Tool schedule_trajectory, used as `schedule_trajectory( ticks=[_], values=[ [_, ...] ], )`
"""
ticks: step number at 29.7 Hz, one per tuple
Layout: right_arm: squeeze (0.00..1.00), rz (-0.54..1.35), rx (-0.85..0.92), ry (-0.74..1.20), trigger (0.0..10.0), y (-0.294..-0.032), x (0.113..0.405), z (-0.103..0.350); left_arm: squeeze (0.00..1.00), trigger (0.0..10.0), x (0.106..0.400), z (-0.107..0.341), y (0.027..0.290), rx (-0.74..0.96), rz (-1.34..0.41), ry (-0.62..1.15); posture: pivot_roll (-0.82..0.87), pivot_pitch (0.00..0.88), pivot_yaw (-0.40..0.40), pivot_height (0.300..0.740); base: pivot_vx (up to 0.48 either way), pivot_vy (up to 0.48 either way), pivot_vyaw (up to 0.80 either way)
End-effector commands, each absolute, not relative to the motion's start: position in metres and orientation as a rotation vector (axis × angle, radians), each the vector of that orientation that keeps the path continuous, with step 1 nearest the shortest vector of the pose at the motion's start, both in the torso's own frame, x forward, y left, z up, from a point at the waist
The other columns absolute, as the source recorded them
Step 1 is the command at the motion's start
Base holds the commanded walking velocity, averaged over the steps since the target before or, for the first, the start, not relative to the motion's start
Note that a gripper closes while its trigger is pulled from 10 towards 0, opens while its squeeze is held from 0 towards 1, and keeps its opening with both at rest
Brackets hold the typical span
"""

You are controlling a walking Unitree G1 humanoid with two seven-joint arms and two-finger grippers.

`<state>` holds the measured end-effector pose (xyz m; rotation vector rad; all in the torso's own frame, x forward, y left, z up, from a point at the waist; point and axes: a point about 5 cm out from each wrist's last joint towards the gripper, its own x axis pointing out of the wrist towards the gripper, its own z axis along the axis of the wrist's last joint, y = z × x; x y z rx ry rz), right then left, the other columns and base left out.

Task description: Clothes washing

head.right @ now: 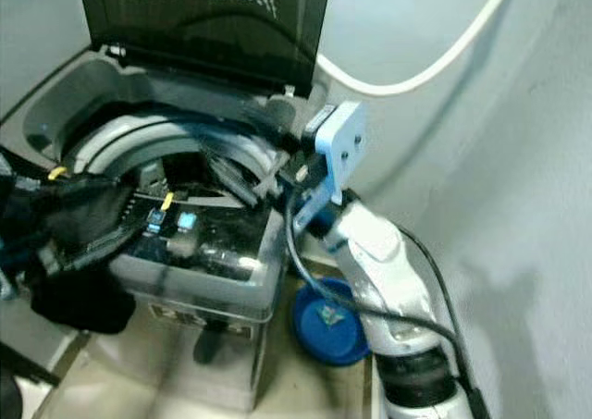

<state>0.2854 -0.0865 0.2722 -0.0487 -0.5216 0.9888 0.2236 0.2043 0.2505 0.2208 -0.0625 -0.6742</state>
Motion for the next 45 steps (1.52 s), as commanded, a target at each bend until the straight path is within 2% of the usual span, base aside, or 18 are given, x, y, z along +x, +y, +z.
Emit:
schedule_trajectory(
  ticks=[1, 2, 8, 16, 22, 27, 33, 37, 45],
  values=[
    [0.0, 1.044, -0.069, -0.48, 10.0, -0.083, 0.281, 0.264, 0.0, 10.0, 0.223, 0.239, 0.208, 0.264, -0.589, -0.002, 0.24, 0.079, -0.039, 0.74, 0.0, 0.0, 0.0],
    [0.0, 1.044, -0.069, -0.48, 10.0, -0.083, 0.281, 0.264, 0.0, 10.0, 0.223, 0.239, 0.208, 0.264, -0.589, -0.002, 0.24, 0.079, -0.039, 0.74, 0.0, 0.0, 0.0],
    [0.0, 1.058, -0.183, -0.381, 10.0, -0.081, 0.283, 0.243, 0.0, 10.0, 0.24, 0.248, 0.241, 0.253, -0.262, -0.007, 0.23, 0.079, -0.036, 0.74, 0.0, 0.0, 0.0],
    [0.0, 1.005, -0.193, -0.349, 10.0, -0.087, 0.289, 0.235, 0.0, 10.0, 0.248, 0.252, 0.259, 0.268, -0.095, -0.023, 0.22, 0.08, -0.032, 0.74, 0.0, 0.0, 0.0],
    [0.0, 0.999, -0.188, -0.346, 10.0, -0.087, 0.29, 0.233, 0.0, 10.0, 0.25, 0.245, 0.259, 0.256, -0.099, 0.001, 0.23, 0.082, -0.03, 0.74, 0.0, 0.0, 0.0],
    [0.0, 1.0, -0.174, -0.35, 10.0, -0.084, 0.29, 0.233, 0.0, 10.0, 0.256, 0.23, 0.25, 0.236, -0.173, 0.037, 0.23, 0.086, -0.035, 0.74, 0.0, 0.0, 0.0],
    [0.0, 1.004, -0.17, -0.352, 10.0, -0.083, 0.289, 0.233, 0.0, 10.0, 0.262, 0.233, 0.248, 0.259, -0.2, 0.008, 0.23, 0.086, -0.035, 0.74, 0.0, 0.0, 0.0],
    [0.0, 1.001, -0.161, -0.367, 10.0, -0.078, 0.288, 0.234, 0.0, 10.0, 0.277, 0.241, 0.249, 0.266, -0.276, 0.01, 0.21, 0.087, -0.017, 0.74, 0.0, 0.0, 0.0],
    [0.0, 0.99, -0.158, -0.365, 10.0, -0.08, 0.286, 0.233, 0.0, 9.8, 0.272, 0.223, 0.246, 0.242, -0.302, 0.073, 0.21, 0.087, -0.011, 0.74, 0.0, 0.0, 0.0]
  ],
)
